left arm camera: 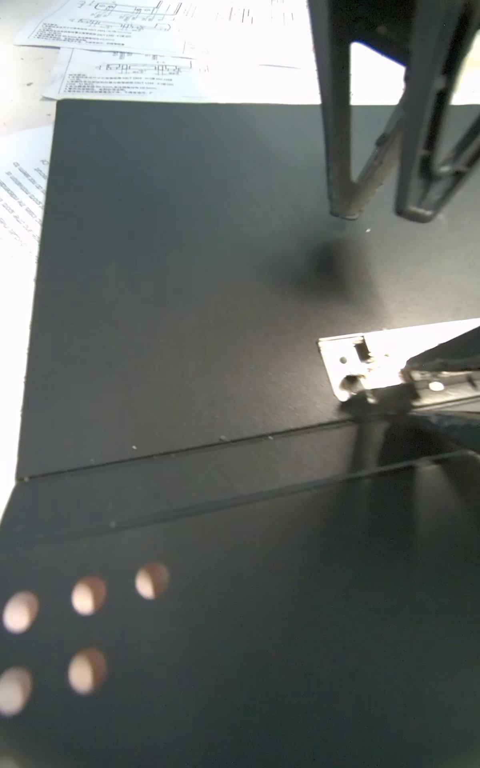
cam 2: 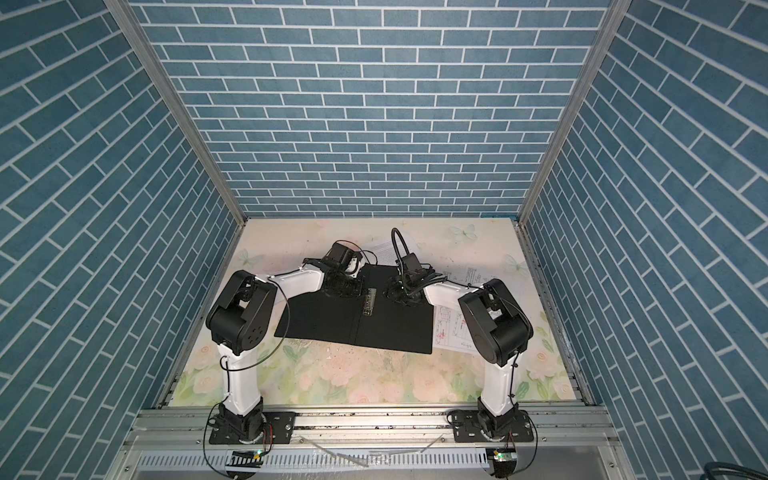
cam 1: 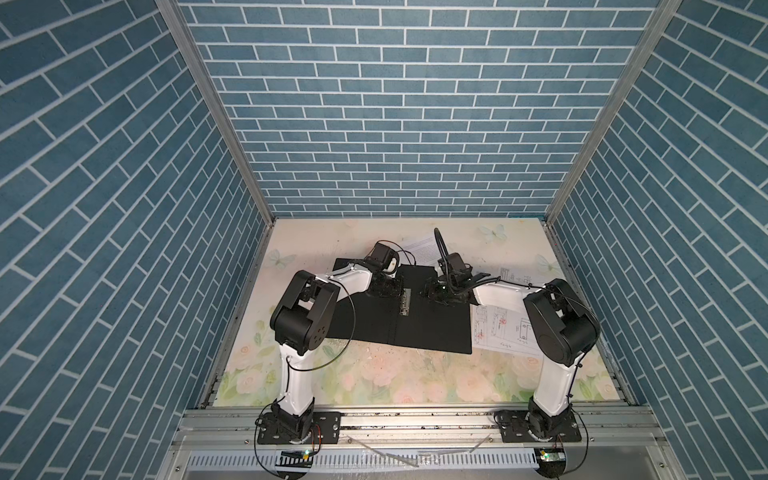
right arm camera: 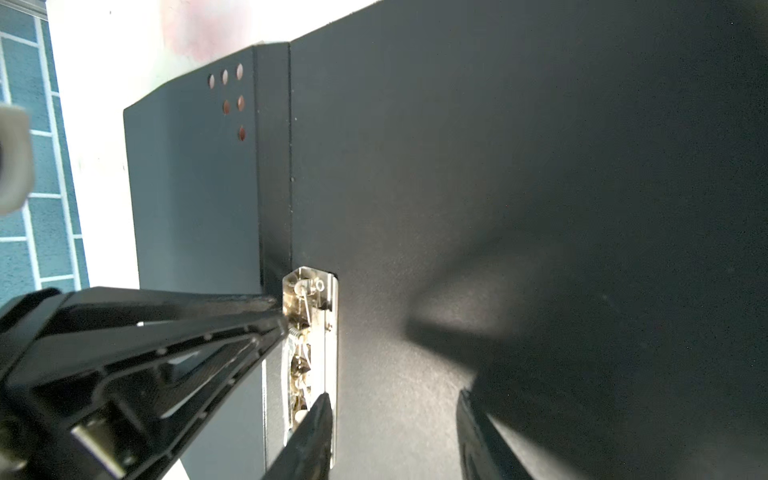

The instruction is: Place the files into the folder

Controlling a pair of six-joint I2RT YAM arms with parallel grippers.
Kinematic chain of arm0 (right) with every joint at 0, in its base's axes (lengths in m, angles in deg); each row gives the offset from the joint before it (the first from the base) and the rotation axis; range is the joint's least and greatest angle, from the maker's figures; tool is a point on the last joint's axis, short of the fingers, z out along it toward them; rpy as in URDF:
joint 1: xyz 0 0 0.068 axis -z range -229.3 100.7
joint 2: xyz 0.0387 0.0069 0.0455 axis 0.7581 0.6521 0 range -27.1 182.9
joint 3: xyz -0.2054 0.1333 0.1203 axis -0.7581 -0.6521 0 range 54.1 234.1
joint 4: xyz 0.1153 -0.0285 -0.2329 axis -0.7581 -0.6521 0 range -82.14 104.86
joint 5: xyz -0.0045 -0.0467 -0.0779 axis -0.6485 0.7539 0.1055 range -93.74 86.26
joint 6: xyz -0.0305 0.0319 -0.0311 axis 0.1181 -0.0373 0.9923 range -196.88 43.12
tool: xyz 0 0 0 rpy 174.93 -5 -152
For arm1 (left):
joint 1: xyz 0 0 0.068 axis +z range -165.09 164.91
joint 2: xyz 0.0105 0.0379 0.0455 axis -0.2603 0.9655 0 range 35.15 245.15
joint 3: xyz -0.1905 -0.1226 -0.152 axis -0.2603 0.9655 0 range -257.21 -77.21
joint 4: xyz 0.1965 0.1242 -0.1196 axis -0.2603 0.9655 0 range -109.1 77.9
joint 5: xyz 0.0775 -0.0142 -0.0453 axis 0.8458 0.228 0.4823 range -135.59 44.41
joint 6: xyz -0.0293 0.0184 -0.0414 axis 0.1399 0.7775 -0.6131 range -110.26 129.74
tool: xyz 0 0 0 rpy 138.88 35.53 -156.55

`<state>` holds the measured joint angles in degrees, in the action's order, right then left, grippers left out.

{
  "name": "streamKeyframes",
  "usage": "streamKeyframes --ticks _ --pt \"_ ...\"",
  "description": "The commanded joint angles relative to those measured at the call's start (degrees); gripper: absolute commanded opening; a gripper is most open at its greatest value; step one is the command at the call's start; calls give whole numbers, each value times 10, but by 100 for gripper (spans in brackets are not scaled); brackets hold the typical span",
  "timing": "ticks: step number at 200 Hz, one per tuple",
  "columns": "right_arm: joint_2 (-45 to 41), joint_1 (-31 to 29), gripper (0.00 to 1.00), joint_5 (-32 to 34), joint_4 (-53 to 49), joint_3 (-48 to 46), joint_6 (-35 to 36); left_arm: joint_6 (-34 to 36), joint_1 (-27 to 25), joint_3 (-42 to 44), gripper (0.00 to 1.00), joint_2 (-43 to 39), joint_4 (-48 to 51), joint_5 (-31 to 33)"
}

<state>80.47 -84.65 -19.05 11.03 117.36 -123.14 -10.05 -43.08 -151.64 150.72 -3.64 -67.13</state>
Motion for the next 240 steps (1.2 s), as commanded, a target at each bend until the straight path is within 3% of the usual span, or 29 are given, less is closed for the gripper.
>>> streamKeyframes --ticks 1,36,70,128,190,240 --pt "0 -2 48 -2 1 2 -12 -3 -4 -14 18 21 5 6" --pt "-3 -3 48 -2 0 0 -12 -7 -7 -22 12 39 11 7" --pt "-3 -4 49 -6 0 4 -11 -22 -6 -4 0 35 -2 13" --pt "-12 -9 49 -6 -11 18 -10 -77 15 54 0 1 -38 30" --pt "-19 -28 49 -17 -23 48 -14 -210 69 171 0 -62 -143 61" --pt "-3 -53 48 -64 7 69 -51 -329 75 249 0 -92 -236 90"
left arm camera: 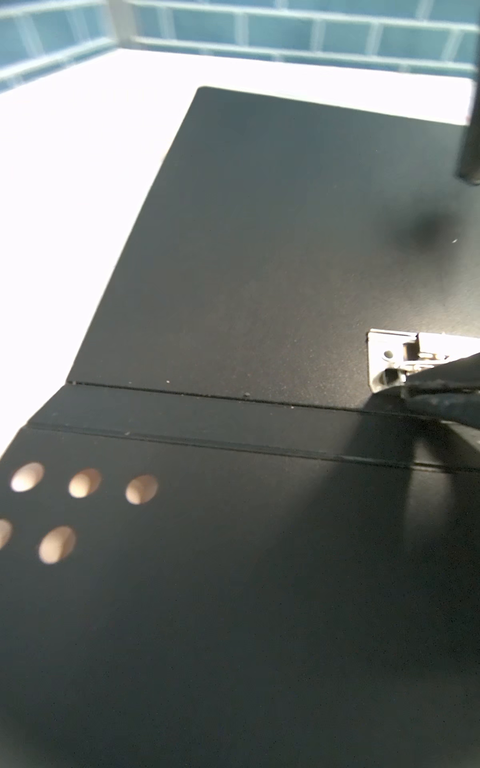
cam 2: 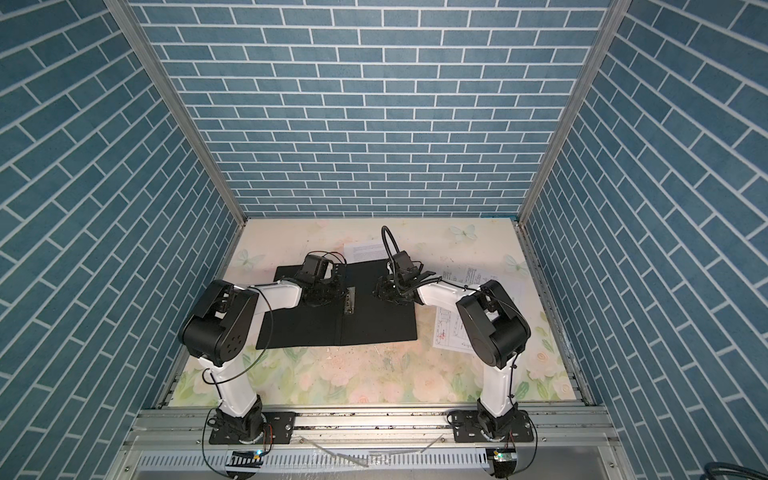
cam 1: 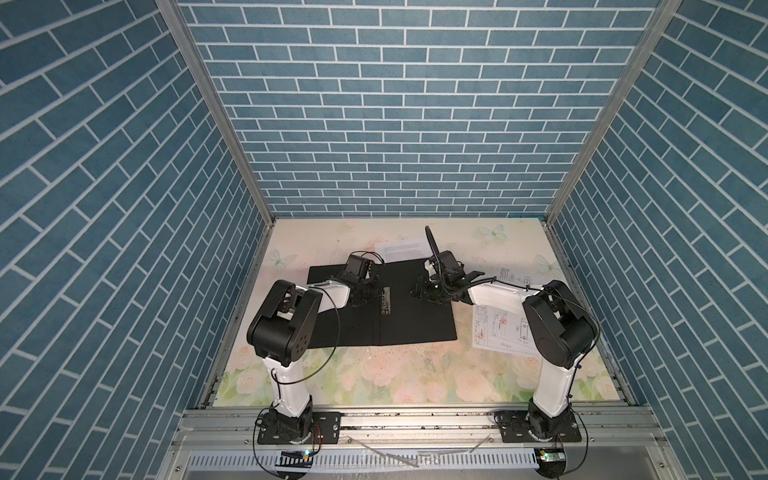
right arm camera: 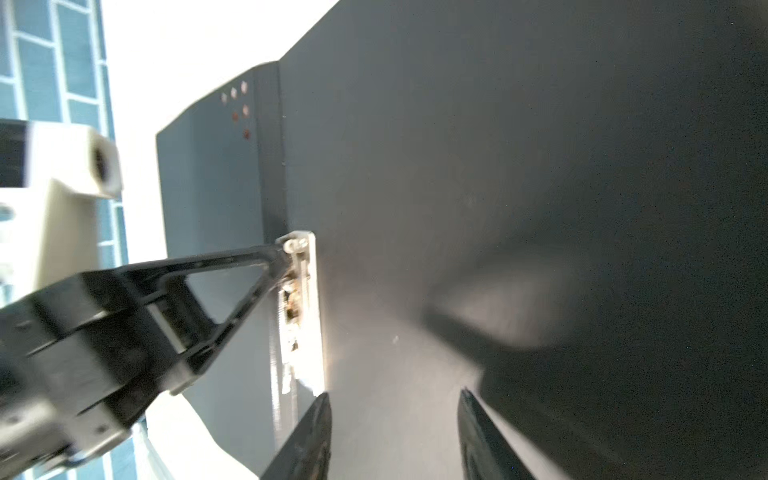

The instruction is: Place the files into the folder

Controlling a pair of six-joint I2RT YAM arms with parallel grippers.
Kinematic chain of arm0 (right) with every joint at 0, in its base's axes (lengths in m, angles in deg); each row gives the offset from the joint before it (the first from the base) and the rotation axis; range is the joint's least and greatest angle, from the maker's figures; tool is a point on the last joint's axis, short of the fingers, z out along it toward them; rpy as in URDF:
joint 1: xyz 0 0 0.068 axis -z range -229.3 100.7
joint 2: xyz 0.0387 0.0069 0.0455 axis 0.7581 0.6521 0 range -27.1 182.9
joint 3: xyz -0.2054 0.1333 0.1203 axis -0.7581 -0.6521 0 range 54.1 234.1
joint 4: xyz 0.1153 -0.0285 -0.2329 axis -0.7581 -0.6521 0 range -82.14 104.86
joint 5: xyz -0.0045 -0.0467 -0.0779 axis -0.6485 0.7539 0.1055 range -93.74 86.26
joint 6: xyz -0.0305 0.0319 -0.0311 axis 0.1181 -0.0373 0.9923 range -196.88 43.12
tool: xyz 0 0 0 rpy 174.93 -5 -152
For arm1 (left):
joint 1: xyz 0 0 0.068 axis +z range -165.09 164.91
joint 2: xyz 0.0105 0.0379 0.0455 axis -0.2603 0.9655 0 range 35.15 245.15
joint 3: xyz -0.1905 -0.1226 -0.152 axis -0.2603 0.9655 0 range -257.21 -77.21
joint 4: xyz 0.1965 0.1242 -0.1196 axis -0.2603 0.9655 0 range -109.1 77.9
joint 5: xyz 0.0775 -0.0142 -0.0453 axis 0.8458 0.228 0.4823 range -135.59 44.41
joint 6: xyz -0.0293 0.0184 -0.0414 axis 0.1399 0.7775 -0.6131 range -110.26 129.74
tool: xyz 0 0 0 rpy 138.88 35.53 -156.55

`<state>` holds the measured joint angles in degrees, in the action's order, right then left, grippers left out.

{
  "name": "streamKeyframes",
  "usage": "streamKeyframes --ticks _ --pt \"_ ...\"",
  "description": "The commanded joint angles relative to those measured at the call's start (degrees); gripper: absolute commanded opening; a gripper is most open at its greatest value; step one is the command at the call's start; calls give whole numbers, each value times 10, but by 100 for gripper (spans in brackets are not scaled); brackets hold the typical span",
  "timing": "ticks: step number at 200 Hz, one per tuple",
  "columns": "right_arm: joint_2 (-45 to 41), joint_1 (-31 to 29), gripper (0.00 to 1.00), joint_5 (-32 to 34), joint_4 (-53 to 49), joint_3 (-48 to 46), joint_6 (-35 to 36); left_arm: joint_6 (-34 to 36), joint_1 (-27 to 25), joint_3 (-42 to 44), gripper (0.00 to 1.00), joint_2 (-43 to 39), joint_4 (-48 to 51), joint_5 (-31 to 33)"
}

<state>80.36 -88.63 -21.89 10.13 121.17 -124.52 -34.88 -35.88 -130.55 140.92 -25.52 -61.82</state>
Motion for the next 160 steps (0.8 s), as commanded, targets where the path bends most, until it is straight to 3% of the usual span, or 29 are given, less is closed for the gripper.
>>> streamKeyframes --ticks 1,54,160 --pt "-1 -14 48 -36 17 31 -38 -83 4 39 0 6 -19 37" --pt "44 -41 27 -80 50 45 -71 -93 4 51 0 -6 -22 42" --pt "102 -57 26 -118 27 89 -51 -32 4 4 9 28 15 -7"
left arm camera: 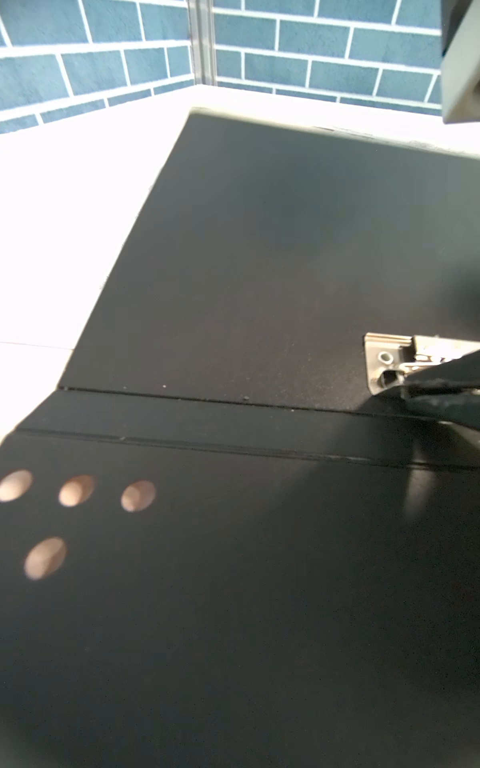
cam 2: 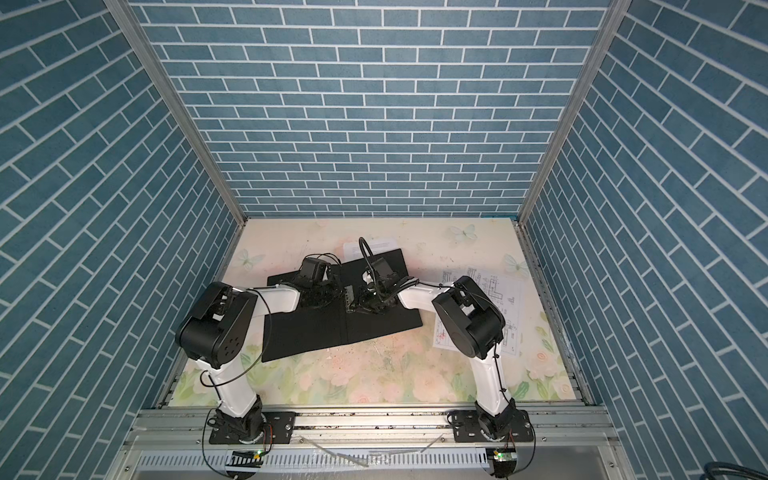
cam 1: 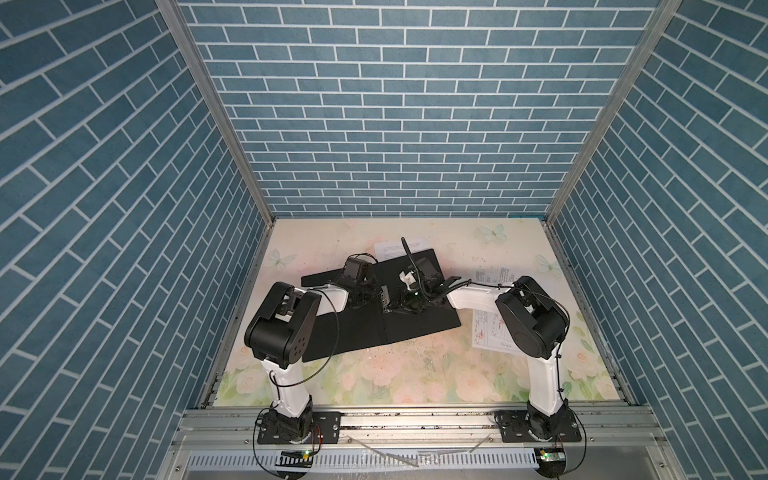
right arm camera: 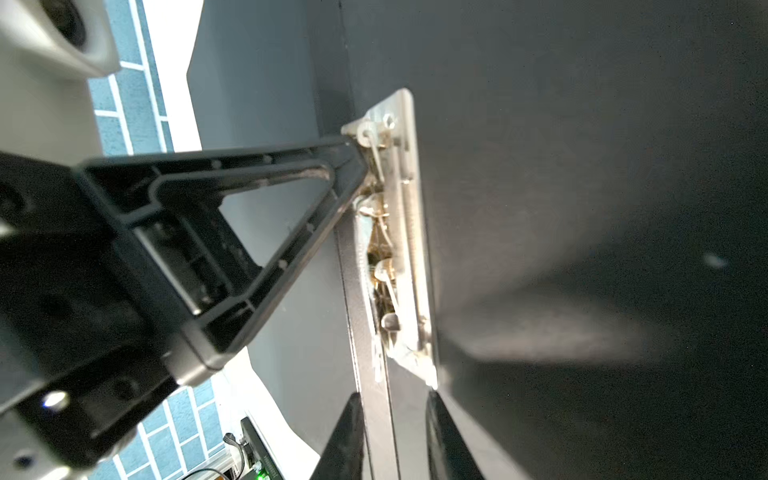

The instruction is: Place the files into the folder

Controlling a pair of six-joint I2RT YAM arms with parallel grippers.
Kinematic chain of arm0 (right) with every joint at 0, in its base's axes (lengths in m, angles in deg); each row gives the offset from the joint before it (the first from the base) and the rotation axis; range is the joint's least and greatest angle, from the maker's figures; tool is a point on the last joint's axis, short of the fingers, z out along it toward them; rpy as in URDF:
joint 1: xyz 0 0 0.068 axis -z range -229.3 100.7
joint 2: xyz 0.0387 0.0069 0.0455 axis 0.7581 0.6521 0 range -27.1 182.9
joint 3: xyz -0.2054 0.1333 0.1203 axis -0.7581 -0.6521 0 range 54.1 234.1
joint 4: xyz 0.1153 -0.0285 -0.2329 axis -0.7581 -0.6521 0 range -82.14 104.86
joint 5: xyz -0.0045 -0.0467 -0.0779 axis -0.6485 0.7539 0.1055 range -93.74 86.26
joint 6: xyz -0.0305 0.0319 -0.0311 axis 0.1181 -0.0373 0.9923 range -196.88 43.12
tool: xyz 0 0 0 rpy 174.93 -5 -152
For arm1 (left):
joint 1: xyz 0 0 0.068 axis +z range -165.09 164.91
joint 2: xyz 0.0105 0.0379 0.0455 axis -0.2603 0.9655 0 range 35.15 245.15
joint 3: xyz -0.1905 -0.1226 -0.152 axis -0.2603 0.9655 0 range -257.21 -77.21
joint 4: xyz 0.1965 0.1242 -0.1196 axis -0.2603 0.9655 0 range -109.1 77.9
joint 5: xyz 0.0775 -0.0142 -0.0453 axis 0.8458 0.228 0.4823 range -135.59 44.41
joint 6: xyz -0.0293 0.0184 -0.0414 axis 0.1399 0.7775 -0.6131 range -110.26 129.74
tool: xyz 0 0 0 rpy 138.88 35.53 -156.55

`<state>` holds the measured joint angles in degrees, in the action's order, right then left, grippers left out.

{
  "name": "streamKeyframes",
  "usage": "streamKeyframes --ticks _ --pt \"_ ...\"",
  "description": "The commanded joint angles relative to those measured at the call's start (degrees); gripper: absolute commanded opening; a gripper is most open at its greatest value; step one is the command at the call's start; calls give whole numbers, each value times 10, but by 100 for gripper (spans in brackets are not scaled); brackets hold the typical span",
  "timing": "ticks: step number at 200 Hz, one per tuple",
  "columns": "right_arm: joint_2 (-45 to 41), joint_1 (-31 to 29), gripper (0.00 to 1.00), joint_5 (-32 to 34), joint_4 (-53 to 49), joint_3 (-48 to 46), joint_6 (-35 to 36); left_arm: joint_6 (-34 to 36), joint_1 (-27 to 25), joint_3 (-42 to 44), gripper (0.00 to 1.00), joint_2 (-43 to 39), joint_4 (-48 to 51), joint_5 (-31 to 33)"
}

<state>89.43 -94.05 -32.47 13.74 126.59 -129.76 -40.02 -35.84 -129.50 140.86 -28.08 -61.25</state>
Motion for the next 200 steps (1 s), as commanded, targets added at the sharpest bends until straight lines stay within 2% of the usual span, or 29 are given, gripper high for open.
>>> streamKeyframes --ticks 1,200 --pt "11 -2 26 -12 -9 35 2 19 3 -6 9 29 41 -13" --pt "58 -3 15 -8 -51 74 20 60 3 -7 10 41 29 -46"
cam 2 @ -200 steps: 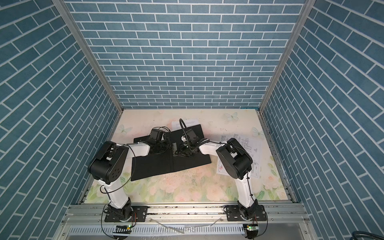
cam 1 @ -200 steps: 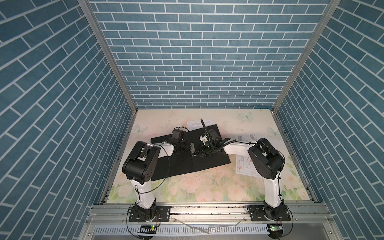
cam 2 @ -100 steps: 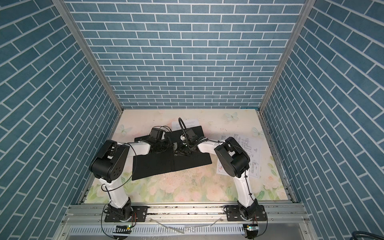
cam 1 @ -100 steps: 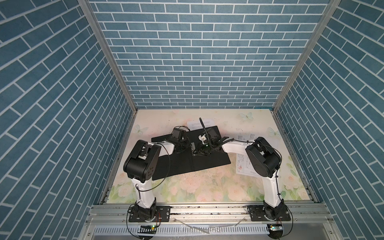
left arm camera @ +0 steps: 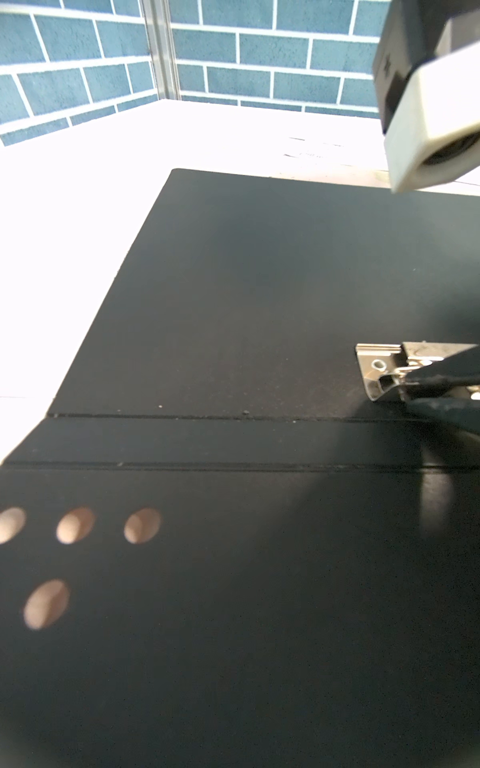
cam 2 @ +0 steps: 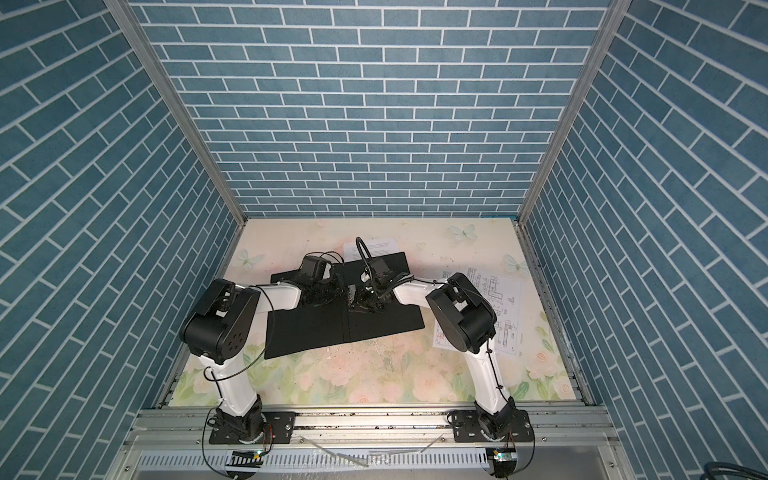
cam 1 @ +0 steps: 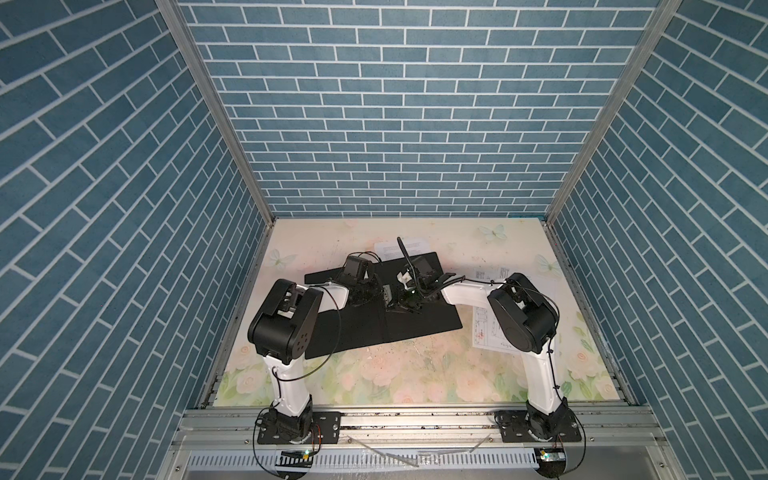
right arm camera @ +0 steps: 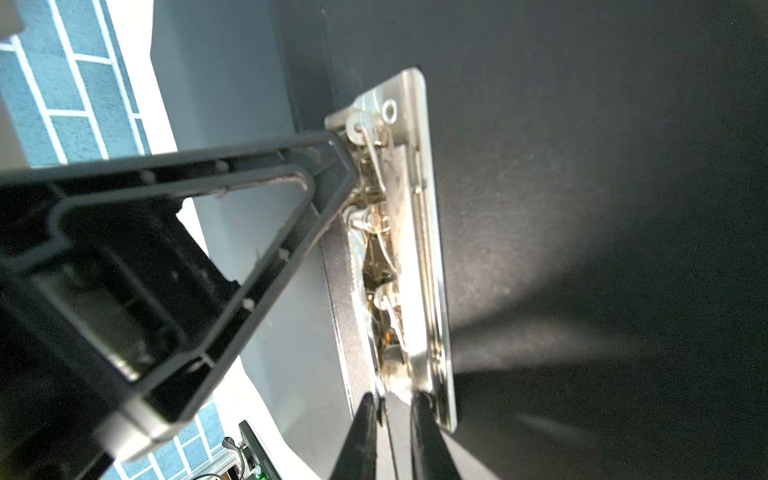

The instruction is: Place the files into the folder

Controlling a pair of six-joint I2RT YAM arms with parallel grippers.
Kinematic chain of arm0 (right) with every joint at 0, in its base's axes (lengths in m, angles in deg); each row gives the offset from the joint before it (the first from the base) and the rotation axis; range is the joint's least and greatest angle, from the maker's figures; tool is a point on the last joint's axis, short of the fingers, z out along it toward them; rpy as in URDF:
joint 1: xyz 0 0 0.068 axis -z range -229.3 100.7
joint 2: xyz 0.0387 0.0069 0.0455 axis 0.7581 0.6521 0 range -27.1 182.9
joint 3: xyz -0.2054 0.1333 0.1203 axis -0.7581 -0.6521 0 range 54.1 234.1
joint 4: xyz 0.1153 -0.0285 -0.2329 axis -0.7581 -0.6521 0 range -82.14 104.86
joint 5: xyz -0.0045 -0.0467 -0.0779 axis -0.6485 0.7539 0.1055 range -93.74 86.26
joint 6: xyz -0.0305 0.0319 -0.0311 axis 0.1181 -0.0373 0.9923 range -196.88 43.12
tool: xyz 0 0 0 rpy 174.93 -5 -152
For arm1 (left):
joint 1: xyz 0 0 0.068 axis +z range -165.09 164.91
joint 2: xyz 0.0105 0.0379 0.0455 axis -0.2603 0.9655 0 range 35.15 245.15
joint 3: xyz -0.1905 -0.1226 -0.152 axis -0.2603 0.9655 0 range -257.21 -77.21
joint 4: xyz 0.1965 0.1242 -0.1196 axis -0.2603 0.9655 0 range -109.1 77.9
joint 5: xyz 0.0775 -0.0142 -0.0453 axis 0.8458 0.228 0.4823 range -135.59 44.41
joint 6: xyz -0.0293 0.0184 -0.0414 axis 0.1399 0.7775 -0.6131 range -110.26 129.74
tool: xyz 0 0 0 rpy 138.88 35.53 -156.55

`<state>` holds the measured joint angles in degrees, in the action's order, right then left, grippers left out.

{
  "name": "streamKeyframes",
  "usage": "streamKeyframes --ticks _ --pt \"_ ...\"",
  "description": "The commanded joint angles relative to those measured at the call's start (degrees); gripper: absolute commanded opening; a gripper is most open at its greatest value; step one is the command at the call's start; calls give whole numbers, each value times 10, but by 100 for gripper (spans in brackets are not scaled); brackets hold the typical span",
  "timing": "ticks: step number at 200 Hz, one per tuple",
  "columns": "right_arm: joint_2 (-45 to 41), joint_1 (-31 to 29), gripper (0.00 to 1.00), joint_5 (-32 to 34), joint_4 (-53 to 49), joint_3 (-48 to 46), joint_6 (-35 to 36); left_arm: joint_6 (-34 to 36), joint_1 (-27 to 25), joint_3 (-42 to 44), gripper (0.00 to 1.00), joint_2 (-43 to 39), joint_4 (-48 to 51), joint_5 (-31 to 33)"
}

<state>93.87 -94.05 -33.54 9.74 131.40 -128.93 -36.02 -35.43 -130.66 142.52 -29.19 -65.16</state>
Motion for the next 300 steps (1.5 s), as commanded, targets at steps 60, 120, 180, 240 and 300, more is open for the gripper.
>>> streamKeyframes --ticks 60,120,180,240,300 --pt "28 -2 3 6 -29 27 20 35 -1 -3 10 39 44 -23" --pt "42 -2 0 28 -69 3 41 68 -1 -21 10 54 85 -17" --pt "43 2 0 47 -75 -35 44 98 -1 -46 10 75 130 -2" --pt "42 18 0 42 -41 -71 31 104 -1 -47 11 86 133 5" --pt "-13 26 0 30 -19 -94 17 118 -1 -52 10 91 145 15"
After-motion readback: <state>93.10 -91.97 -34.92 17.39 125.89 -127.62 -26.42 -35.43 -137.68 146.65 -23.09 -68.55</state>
